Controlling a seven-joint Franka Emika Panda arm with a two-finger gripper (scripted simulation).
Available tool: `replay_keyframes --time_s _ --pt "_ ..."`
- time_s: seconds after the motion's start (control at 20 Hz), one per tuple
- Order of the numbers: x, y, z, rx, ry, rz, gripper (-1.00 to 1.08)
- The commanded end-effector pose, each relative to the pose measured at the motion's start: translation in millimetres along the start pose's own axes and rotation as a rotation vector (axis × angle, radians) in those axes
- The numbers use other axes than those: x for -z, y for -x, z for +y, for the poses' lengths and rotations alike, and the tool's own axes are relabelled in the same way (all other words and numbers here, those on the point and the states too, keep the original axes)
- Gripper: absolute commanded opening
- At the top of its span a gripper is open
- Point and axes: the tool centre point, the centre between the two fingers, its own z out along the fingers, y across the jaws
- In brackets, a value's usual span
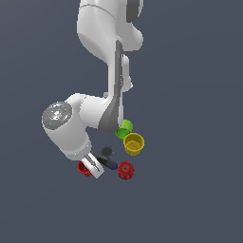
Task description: Pick up a designated object from a clutter of objects.
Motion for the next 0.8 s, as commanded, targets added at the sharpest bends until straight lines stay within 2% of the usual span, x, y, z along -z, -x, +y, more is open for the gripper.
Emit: replay_keyframes --time_s 0.0,0.45,0.75 --pt "-8 -5 3 -0.026 0.001 0.004 1.00" --pt "-17 -8 5 -0.040 0.004 0.004 1.00" --pt "-44 -8 6 -0.043 0.003 0.005 1.00"
